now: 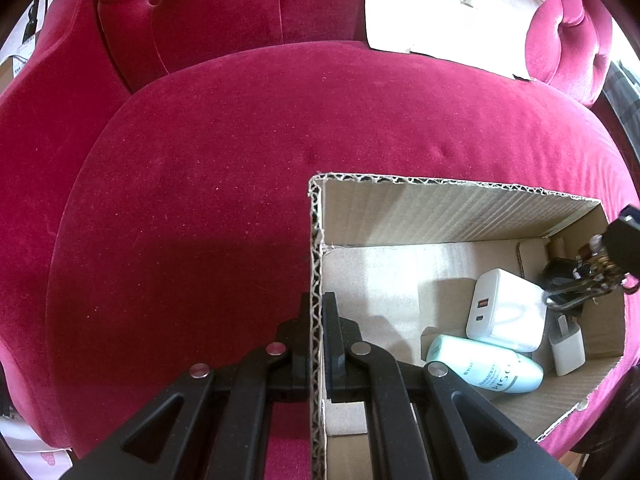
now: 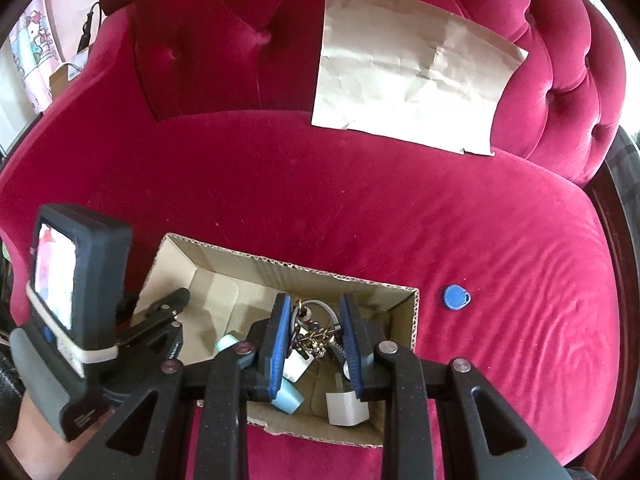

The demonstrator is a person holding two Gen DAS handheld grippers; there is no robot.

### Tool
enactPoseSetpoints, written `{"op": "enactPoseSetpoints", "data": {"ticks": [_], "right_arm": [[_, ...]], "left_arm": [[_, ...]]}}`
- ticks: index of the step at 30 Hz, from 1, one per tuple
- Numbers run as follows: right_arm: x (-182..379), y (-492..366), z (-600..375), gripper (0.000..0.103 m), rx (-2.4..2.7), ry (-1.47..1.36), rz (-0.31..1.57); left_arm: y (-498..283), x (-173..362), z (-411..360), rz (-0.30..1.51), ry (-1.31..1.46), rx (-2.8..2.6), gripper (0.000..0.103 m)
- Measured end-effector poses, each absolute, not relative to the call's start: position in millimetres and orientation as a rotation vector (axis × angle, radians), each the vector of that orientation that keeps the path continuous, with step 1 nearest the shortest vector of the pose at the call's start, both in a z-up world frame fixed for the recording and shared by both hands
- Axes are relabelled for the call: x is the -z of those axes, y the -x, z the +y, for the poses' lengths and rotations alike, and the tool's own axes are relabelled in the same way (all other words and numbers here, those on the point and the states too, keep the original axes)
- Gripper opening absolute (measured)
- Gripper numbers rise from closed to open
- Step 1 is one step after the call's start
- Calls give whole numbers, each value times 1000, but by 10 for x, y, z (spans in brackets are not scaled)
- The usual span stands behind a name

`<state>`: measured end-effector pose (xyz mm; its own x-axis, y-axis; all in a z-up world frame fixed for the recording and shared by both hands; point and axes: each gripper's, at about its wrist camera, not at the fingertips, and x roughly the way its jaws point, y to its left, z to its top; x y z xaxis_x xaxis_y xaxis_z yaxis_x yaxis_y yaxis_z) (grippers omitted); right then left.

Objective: Organize rigid objects
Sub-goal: 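Carry the keys into the box and open the right tool, then move the open right tool to the blue key fob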

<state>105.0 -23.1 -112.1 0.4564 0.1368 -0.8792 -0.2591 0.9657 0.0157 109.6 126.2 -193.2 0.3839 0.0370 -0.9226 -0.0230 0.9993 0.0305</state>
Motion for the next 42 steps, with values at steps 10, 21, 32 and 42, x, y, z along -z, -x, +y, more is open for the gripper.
{"op": "enactPoseSetpoints", "data": {"ticks": [10, 21, 32, 42], "right_arm": [[1366, -1102, -132, 26, -252, 135, 1115], [1487, -1124, -137, 26, -254, 122, 1148], [1427, -1100, -134, 78, -237, 146, 1105], [1427, -1127, -147, 102, -206, 155, 1088]], "left_arm": [[-1105, 1943, 1255, 1177, -13, -39, 3], [-1114, 1959, 1275, 1176, -12, -38, 3], [-1108, 1956, 1294, 1177, -11, -38, 3], [-1112, 1948, 1309, 1177, -13, -38, 3]]}}
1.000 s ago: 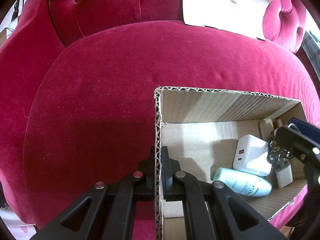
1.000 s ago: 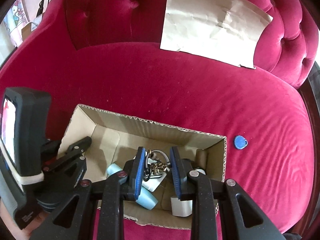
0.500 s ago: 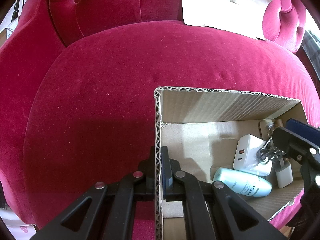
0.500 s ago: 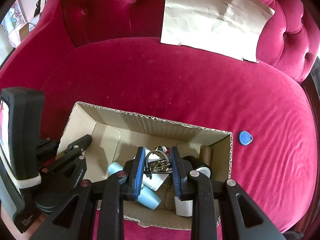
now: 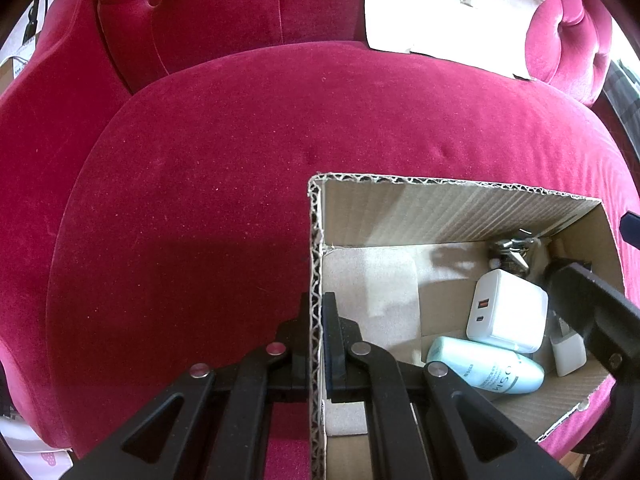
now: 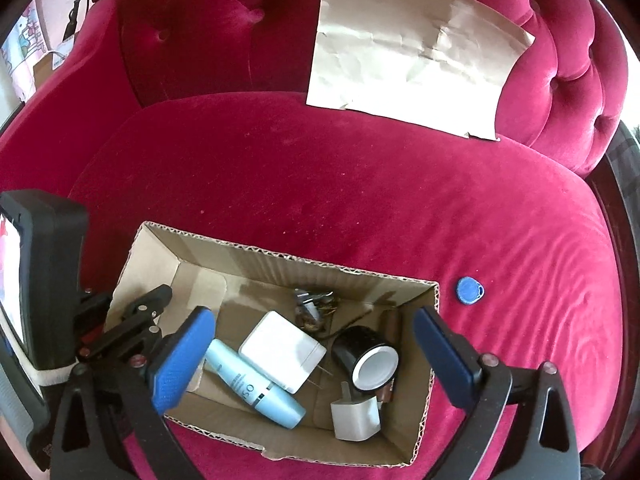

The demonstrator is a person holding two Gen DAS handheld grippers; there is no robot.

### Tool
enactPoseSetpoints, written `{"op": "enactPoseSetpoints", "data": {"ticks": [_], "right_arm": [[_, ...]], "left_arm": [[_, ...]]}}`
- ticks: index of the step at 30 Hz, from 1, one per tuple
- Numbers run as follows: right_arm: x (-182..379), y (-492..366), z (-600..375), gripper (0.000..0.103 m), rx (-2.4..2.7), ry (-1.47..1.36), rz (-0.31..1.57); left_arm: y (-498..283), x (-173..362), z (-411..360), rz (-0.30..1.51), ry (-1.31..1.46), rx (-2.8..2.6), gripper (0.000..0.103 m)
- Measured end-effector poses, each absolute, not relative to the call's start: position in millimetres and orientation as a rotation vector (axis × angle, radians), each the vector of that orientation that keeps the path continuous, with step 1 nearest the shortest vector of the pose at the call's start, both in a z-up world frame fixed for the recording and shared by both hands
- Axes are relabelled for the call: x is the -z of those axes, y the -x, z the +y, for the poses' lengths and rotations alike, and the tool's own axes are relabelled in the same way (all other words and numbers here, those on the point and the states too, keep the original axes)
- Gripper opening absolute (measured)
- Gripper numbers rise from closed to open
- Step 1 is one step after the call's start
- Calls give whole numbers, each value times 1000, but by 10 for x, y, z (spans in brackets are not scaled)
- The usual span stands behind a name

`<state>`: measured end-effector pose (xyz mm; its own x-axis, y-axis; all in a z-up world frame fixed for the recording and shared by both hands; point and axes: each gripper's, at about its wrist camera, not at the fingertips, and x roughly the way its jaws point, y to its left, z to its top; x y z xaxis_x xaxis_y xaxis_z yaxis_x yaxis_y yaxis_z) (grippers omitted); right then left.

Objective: Organize rigid objects
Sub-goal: 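Move the open right tool to the blue key fob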

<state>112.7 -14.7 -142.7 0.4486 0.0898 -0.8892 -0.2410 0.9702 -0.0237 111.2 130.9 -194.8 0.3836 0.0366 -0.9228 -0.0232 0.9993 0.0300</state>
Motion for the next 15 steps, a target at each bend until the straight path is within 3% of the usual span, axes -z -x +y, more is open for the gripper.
{"op": "enactPoseSetpoints", "data": {"ticks": [15], "right_arm": [[1355, -1105, -175, 102, -222, 143, 1072]], "left_arm": [[-1118, 1943, 1304, 1176, -16, -40, 3]]}}
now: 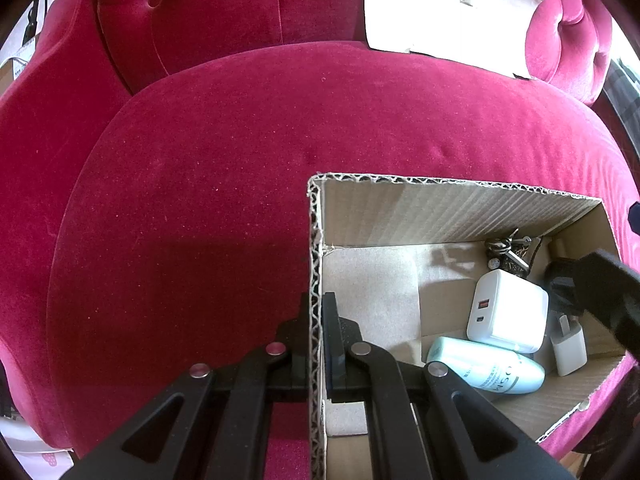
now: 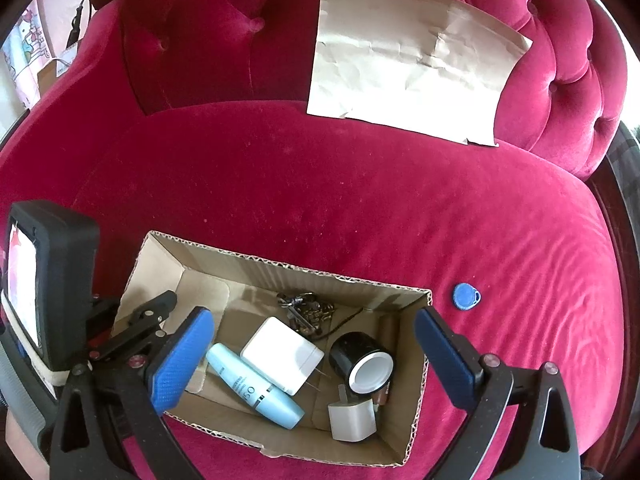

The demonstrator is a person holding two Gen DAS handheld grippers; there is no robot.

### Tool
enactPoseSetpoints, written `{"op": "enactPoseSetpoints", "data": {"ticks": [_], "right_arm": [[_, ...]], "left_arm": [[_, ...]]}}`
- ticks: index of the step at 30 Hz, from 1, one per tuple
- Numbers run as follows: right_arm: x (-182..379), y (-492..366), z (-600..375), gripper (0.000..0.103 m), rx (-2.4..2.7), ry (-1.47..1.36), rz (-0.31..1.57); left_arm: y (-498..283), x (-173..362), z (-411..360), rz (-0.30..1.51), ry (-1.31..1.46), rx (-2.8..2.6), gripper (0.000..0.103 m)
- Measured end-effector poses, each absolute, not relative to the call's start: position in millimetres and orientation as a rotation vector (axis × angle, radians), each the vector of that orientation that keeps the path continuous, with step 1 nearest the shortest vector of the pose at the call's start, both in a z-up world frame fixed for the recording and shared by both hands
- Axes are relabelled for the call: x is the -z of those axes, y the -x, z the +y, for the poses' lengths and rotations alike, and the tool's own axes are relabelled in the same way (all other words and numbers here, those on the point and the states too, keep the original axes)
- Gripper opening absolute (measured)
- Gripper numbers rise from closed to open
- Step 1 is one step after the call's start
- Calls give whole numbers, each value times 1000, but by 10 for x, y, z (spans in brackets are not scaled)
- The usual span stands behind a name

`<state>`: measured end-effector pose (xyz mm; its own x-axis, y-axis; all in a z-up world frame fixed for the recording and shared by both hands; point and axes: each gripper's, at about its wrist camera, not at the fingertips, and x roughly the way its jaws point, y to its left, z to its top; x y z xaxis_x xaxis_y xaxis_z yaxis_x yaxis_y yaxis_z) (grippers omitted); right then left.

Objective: Organize rigid objects
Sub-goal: 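Move the open right tool to the blue key fob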

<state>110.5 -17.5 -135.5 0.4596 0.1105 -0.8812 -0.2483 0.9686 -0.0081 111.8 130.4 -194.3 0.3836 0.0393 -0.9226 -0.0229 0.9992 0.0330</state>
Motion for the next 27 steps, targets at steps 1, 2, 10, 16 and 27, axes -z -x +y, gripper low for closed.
{"op": "enactPoseSetpoints", "data": {"ticks": [1, 2, 10, 16, 27], "right_arm": [[1347, -1107, -180, 102, -222, 142, 1071], [1337, -1112, -190, 102, -224, 139, 1071], [1218, -1141, -347, 102, -232, 115, 1055], [1105, -1170, -556, 102, -217, 113, 1035], [991, -1268, -1103, 102, -163, 120, 1010]], "left_arm": [[-1117, 1940, 1301, 1176, -16, -39, 3], [-1117, 1942, 1301, 1176, -17, -39, 3], [-1114, 1937, 1286, 1176, -23, -41, 3], [-1107, 1939, 1271, 1175, -26, -42, 3], [-1101, 1945, 1256, 1174, -33, -43, 3]]}}
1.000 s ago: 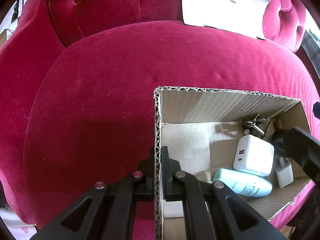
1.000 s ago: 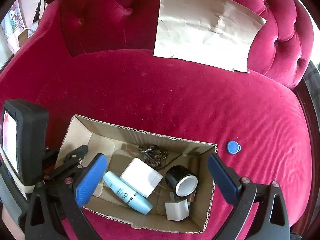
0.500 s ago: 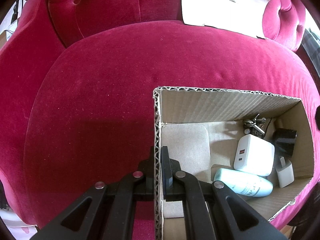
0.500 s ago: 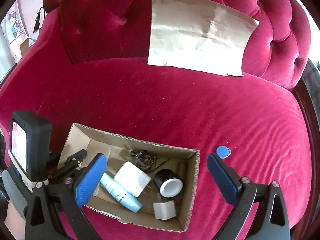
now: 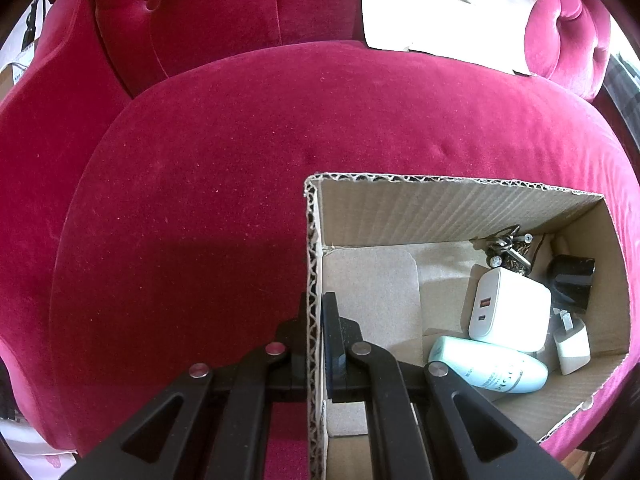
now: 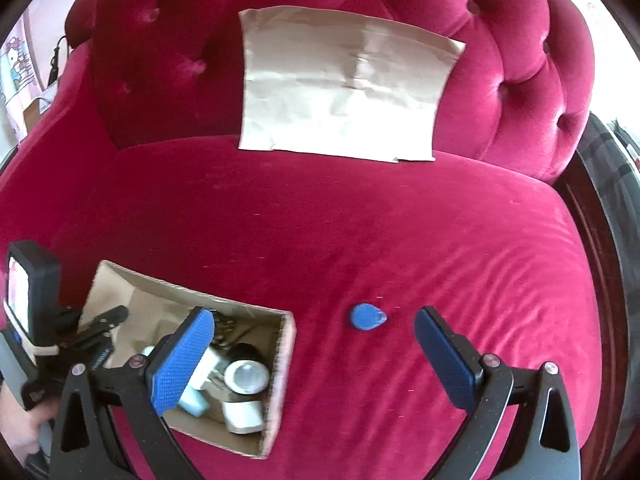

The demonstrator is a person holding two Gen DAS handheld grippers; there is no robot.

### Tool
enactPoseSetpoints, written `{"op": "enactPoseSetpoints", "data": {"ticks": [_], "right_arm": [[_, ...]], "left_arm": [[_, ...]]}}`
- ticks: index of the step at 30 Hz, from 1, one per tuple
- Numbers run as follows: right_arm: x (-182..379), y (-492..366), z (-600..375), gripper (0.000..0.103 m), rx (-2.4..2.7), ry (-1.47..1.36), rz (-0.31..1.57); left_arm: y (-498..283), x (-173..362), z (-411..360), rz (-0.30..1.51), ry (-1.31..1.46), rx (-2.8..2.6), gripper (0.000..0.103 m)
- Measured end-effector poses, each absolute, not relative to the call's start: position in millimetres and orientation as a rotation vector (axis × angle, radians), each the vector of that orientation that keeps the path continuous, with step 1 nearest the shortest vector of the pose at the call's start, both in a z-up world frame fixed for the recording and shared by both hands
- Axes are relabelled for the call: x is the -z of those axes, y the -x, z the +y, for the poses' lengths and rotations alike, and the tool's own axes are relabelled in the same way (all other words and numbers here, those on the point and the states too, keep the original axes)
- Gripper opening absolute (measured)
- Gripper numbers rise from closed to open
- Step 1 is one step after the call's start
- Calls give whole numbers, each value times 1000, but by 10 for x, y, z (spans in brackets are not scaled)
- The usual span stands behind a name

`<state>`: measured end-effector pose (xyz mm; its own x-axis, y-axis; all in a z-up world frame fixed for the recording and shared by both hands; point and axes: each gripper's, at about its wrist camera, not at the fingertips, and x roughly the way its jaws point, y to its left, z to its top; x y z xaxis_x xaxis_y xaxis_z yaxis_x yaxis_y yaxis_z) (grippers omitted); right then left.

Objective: Organize rigid objects
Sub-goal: 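Move the open right tool to the blue key fob, then grasp the blue key fob with the right tool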

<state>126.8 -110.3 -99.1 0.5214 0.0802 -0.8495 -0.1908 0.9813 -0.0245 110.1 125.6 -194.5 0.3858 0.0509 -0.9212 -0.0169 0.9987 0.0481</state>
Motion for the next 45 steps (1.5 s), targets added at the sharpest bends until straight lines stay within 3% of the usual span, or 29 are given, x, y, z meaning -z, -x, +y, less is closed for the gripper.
{"op": "enactPoseSetpoints", "data": {"ticks": [37, 45], "right_arm": [[2001, -1740, -1776, 102, -103, 101, 1126], [2147, -1833, -1755, 85, -103, 118, 1156]], "left_arm": [[-1107, 1924, 1198, 1166, -50, -47, 4], [-1105, 1927, 1157, 1166, -49, -49, 4]]}}
